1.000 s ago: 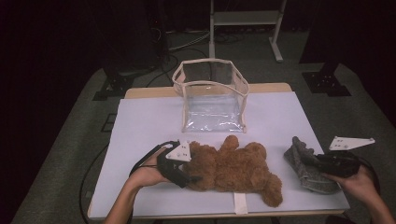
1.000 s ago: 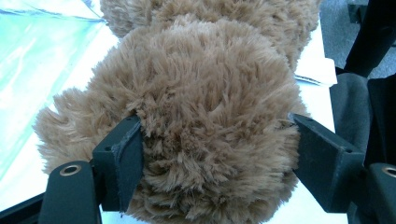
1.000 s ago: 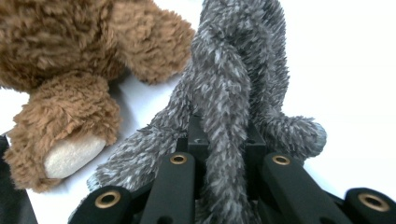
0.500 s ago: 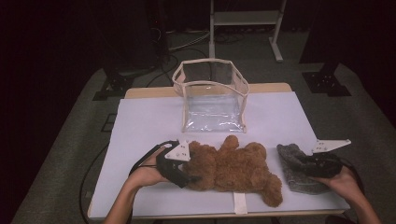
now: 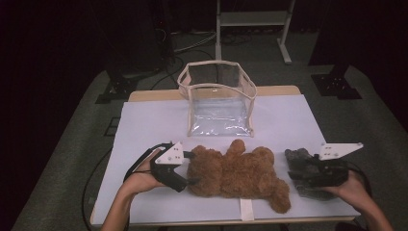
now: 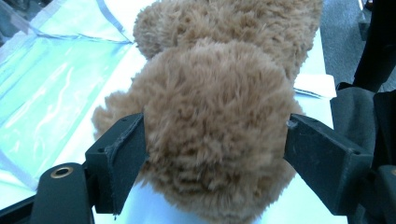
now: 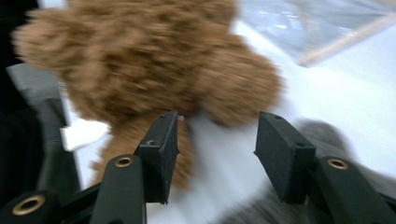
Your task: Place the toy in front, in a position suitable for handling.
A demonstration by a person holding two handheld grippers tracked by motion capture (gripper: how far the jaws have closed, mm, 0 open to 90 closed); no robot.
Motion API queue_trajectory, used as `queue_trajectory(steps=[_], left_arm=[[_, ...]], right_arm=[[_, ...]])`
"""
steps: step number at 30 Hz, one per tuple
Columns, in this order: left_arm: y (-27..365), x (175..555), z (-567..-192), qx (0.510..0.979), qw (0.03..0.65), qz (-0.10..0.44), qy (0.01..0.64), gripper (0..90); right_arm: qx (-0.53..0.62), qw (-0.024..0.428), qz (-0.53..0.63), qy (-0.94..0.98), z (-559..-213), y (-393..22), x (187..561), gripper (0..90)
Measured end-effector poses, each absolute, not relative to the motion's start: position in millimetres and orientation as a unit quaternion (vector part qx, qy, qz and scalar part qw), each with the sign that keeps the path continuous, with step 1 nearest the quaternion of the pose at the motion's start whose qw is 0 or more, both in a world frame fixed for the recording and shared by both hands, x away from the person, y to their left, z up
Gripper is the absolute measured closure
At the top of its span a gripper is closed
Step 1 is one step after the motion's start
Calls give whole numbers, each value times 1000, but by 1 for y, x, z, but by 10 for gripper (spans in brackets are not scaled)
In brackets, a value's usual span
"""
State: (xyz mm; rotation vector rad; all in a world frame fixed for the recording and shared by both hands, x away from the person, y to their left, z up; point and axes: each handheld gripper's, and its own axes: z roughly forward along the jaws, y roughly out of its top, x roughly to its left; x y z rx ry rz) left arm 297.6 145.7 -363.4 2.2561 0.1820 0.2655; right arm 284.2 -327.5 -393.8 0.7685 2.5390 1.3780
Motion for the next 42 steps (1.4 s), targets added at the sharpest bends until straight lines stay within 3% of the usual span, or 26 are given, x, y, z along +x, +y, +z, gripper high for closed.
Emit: queue_trajectory(steps=[12, 19, 31, 38, 42], left_arm=[[158, 305, -411, 894, 432, 74, 92, 178], [161, 302, -405, 891, 436, 64, 107, 260], [177, 292, -384, 899, 416, 46, 128, 261], [185, 292, -394, 894, 418, 77, 145, 228], [187, 292, -393, 890, 423, 90, 144, 204]], right_arm=[[166, 34, 467, 868, -412, -267, 285, 441], [155, 21, 491, 857, -412, -253, 291, 467], [136, 10, 484, 865, -388, -222, 299, 488], [158, -4, 496, 854, -409, -227, 307, 464], [157, 12, 499, 852, -406, -229, 306, 456]])
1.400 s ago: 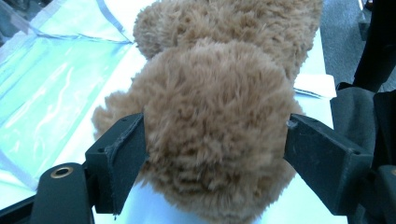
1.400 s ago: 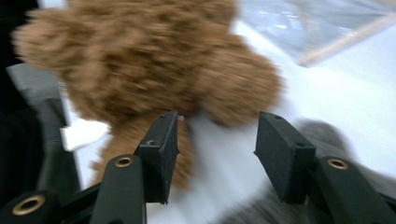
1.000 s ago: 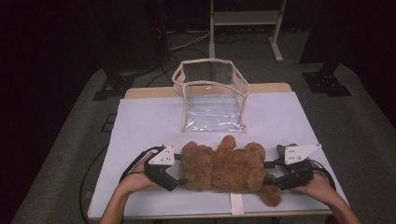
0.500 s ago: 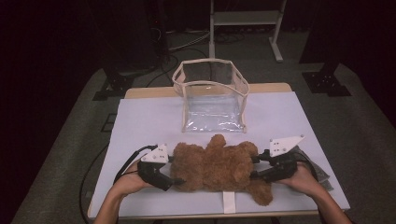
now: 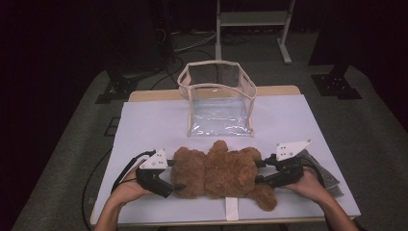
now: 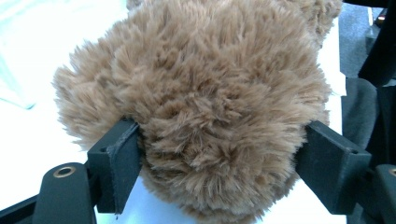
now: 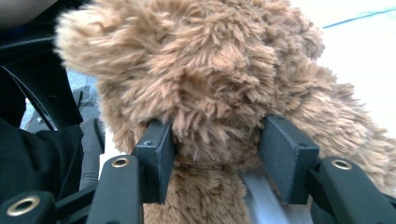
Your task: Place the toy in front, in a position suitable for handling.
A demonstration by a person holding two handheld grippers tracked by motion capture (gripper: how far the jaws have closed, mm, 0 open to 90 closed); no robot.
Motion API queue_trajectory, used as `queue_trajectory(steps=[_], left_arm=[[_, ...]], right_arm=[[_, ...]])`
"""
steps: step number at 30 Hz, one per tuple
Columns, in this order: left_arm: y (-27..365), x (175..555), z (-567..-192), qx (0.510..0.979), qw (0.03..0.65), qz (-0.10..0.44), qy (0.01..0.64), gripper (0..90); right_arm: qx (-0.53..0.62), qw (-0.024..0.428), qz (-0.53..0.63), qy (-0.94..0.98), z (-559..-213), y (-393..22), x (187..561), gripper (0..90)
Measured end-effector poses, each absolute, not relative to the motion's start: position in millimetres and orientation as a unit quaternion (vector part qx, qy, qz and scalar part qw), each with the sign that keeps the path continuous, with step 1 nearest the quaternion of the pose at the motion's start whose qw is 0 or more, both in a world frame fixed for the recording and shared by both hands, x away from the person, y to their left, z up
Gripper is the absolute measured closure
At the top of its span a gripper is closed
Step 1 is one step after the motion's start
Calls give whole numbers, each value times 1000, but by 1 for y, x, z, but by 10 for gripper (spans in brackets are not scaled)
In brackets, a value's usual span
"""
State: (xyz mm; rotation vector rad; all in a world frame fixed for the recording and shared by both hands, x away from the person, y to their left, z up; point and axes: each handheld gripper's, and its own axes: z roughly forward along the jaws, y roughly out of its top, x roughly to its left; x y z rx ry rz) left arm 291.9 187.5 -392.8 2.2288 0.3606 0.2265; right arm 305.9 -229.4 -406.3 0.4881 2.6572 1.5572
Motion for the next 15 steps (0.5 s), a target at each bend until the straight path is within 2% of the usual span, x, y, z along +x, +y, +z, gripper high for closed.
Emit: queue_trajectory(steps=[15], left_arm=[[190, 289, -393, 890, 423, 103, 134, 210]], right_arm=[[132, 14, 495, 859, -403, -215, 307, 453]])
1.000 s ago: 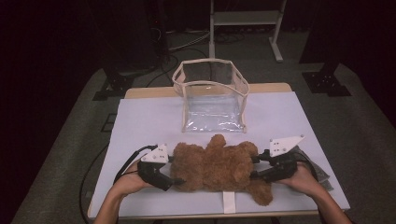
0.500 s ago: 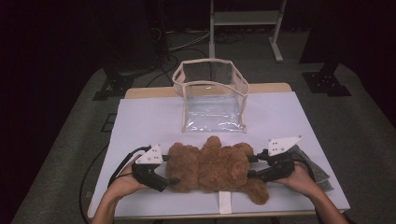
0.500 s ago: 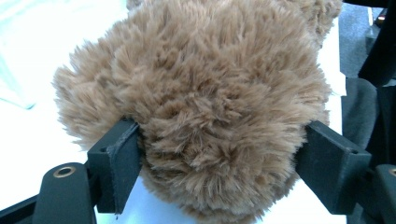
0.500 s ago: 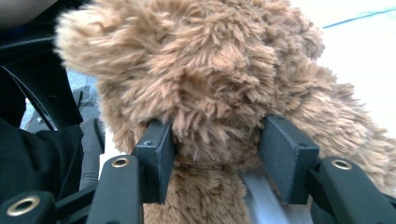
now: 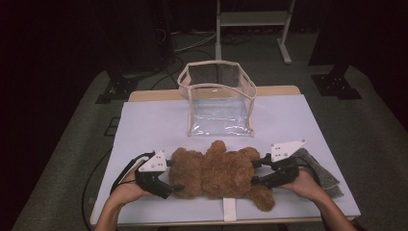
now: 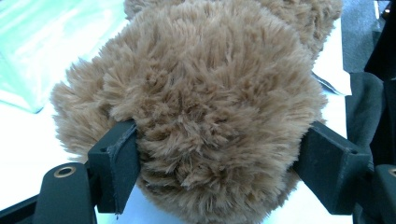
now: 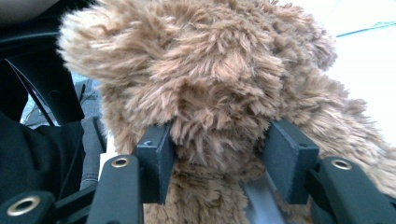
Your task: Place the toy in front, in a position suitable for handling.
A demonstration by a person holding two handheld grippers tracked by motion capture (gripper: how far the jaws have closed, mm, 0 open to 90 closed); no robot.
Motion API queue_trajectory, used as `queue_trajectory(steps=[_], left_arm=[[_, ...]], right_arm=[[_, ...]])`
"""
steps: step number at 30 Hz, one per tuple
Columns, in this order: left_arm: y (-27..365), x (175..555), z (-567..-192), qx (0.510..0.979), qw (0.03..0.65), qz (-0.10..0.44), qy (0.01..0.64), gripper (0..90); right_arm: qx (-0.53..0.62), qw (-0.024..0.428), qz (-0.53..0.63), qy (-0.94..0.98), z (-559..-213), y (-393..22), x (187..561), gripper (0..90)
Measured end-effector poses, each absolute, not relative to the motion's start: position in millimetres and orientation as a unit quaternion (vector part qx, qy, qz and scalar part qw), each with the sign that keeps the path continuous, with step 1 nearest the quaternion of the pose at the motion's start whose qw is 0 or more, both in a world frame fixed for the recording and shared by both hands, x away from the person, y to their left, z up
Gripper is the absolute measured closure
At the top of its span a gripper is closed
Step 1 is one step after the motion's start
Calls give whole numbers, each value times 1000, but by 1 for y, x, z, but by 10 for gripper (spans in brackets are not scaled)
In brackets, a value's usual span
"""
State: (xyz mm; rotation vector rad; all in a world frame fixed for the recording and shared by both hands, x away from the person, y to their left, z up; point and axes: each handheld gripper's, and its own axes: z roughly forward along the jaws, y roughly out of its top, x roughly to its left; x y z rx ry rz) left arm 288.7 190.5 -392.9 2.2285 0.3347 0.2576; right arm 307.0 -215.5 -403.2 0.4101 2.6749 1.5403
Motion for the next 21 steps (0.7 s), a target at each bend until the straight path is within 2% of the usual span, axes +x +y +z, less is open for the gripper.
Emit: queue_trajectory(steps=[10, 21], left_arm=[[196, 289, -382, 878, 447, 115, 130, 182], [195, 288, -366, 864, 470, 126, 130, 143]], right_arm=[[155, 26, 482, 862, -392, -239, 310, 425], [177, 46, 478, 859, -367, -249, 343, 432]])
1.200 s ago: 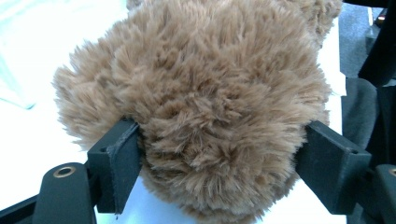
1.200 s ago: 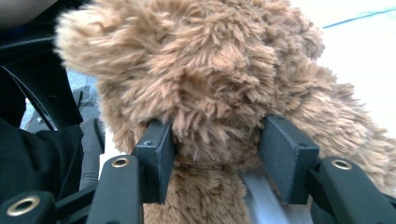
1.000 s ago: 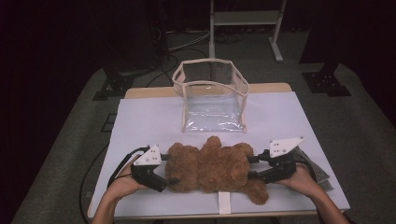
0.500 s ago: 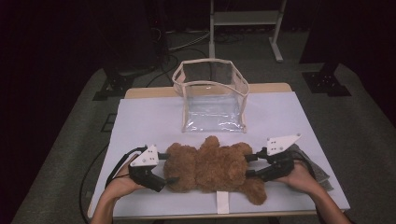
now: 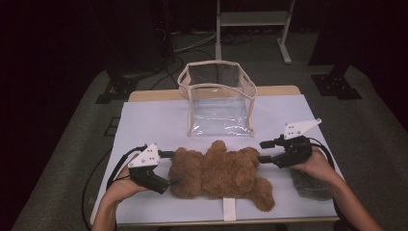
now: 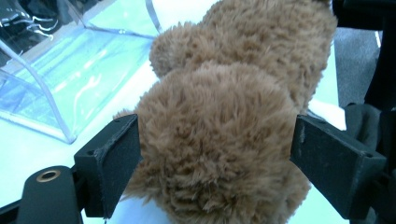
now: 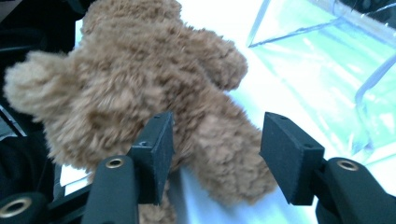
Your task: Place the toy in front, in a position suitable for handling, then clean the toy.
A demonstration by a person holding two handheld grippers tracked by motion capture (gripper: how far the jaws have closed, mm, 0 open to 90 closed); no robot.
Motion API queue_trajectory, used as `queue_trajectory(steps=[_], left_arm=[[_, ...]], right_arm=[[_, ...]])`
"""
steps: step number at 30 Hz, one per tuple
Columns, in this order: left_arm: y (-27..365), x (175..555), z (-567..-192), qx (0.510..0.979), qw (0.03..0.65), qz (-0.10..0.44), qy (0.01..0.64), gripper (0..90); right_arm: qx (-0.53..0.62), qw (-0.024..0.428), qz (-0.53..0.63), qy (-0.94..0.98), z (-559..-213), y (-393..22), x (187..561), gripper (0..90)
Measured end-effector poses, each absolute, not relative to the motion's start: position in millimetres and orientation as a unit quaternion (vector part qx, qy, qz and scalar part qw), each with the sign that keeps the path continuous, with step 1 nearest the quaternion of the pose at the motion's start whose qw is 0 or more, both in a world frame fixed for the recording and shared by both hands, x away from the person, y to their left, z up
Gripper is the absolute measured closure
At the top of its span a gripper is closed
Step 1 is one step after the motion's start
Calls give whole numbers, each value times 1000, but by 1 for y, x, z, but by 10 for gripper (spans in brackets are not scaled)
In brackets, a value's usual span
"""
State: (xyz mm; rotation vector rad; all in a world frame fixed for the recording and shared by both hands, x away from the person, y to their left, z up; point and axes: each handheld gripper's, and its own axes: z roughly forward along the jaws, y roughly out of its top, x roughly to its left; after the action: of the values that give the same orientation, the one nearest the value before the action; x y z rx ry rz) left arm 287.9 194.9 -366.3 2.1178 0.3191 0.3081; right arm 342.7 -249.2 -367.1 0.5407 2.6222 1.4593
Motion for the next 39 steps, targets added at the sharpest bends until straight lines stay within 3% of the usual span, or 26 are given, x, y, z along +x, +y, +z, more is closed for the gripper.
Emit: queue_trajectory(steps=[19, 39], left_arm=[[187, 293, -358, 864, 477, 108, 120, 99], [194, 285, -355, 865, 473, 121, 117, 98]], right_arm=[[152, 36, 471, 868, -328, -220, 388, 412], [112, 33, 454, 883, -304, -177, 396, 407]])
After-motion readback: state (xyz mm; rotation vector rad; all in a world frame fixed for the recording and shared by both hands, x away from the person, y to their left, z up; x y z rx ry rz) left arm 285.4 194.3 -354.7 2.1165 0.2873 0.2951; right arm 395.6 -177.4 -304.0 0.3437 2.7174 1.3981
